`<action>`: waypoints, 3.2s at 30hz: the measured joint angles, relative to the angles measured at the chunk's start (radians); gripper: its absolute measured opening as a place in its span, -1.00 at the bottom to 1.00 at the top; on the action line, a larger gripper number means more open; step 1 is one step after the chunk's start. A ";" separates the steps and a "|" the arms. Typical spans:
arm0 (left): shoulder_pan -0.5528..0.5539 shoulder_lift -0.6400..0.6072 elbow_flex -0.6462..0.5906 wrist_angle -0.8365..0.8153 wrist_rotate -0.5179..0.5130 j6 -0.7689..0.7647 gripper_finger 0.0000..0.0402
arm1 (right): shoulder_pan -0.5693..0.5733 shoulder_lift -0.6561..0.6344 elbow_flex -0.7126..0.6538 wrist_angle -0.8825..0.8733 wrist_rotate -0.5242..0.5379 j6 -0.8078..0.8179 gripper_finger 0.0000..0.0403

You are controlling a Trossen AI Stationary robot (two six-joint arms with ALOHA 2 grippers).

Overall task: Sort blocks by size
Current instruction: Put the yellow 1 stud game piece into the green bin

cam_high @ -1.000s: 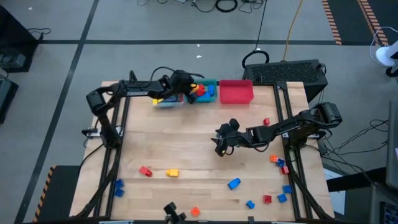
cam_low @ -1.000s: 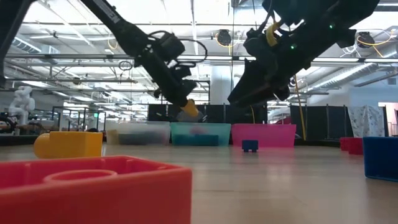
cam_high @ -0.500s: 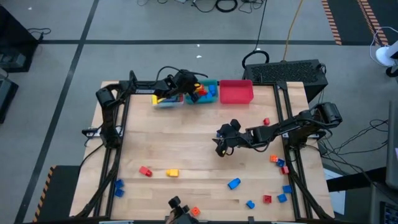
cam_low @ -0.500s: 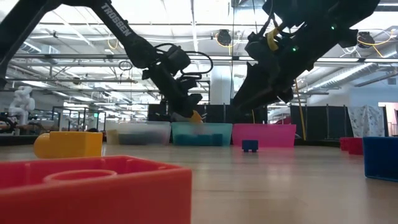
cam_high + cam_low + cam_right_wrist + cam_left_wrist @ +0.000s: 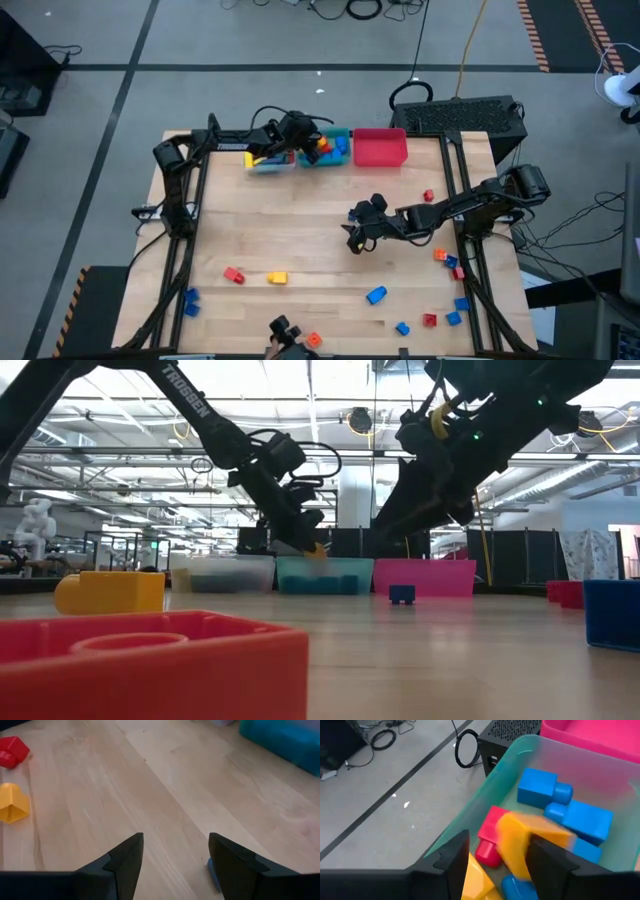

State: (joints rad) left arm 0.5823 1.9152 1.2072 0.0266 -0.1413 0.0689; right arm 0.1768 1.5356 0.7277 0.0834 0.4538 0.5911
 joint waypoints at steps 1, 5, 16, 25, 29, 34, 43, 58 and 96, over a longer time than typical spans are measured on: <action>0.000 0.000 0.000 0.000 -0.010 0.000 -0.08 | 0.000 0.000 0.000 0.004 0.000 0.000 0.04; 0.002 0.000 0.000 -0.002 -0.078 -0.003 -0.08 | 0.000 0.000 0.000 0.010 0.000 0.000 0.04; -0.002 -0.081 -0.001 -0.098 -0.079 -0.002 -0.08 | 0.008 0.000 0.000 0.006 0.000 0.008 0.04; -0.028 -0.250 -0.024 -0.358 0.105 0.024 -0.08 | 0.021 0.000 0.000 -0.013 -0.005 0.018 0.04; -0.070 -0.304 -0.073 -0.463 0.183 0.024 -0.08 | 0.035 0.000 0.000 -0.014 -0.005 0.019 0.04; -0.161 -0.360 -0.166 -0.542 0.217 0.027 -0.08 | 0.052 0.000 0.000 -0.011 0.000 0.019 0.04; -0.405 -0.430 -0.293 -0.679 0.228 -0.035 -0.08 | 0.067 0.000 0.000 -0.007 0.042 0.024 0.04; -0.843 -0.435 -0.304 -0.593 0.193 -0.357 -0.08 | 0.074 0.000 0.000 -0.005 0.044 0.040 0.04; -1.112 -0.141 -0.300 -0.393 -0.001 -0.515 -0.13 | 0.087 0.000 0.000 0.011 0.045 0.049 0.04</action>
State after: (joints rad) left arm -0.5301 1.7740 0.9073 -0.3667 -0.1420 -0.4459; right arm 0.2638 1.5360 0.7277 0.0944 0.4988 0.6399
